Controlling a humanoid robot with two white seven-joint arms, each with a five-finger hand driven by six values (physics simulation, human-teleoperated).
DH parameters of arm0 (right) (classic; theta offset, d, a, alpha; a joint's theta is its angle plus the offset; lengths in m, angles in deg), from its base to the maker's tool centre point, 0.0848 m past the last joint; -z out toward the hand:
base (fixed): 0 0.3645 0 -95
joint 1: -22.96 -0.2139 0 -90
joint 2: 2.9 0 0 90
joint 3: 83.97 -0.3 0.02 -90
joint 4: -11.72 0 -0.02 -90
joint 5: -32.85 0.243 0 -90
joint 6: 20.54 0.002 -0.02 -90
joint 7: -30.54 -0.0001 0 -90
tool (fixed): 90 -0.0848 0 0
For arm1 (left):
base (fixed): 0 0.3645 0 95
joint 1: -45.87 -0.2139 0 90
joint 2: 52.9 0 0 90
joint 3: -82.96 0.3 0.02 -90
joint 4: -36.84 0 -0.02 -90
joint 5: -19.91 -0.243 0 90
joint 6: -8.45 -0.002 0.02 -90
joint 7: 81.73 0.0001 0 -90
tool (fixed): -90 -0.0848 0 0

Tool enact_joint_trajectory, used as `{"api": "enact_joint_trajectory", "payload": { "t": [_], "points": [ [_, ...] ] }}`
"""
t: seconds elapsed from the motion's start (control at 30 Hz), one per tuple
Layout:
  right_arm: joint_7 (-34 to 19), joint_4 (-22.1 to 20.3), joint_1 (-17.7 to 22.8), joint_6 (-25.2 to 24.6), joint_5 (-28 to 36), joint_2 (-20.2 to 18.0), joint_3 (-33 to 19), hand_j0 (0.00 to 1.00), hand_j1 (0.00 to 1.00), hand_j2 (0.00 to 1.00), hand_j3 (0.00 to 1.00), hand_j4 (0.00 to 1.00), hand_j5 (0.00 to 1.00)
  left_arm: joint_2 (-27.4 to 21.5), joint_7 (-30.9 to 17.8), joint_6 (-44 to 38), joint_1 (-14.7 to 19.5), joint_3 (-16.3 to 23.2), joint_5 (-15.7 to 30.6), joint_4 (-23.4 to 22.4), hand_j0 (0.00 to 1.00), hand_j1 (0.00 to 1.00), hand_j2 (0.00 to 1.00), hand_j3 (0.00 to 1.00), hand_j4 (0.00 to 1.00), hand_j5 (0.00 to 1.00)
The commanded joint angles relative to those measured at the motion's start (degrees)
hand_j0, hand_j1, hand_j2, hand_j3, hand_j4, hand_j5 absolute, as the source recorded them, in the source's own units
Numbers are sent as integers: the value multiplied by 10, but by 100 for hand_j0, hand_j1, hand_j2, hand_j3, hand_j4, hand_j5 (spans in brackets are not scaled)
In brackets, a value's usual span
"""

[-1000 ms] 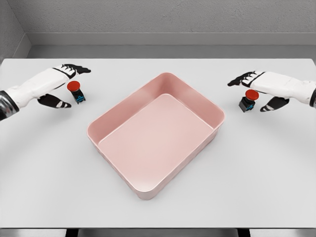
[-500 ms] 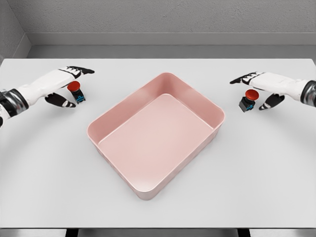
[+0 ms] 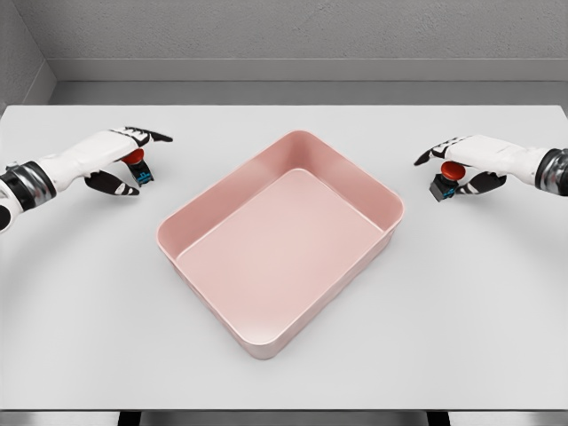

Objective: Put the industrial switch in the basket with both arms

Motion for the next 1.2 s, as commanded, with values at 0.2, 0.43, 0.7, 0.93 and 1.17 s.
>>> {"api": "enact_joint_trajectory", "payload": {
  "t": [0.2,0.43,0.7,0.93,1.17],
  "points": [
    [-1,-3,0,-1,3,-1,0,68,68,68,68,68,68,-1,-9,-1,13,-3,4,-21,82,82,82,82,82,82],
    [-20,-13,-1,-1,4,-2,-6,63,63,63,63,63,63,-1,-16,-1,13,-4,4,-20,78,78,78,78,78,78],
    [-22,-17,-3,-1,5,-7,-7,57,57,57,57,57,57,0,-17,-1,18,-7,4,-31,78,78,78,78,78,78],
    [-22,-17,-3,-1,4,-7,-7,48,48,48,48,48,48,-1,-27,-1,18,-8,5,-35,61,61,61,61,61,61],
    [-22,-17,-4,-1,4,-8,-16,42,42,42,42,42,42,-1,-42,-1,18,-10,6,-34,50,50,50,50,50,50]
  ]
}}
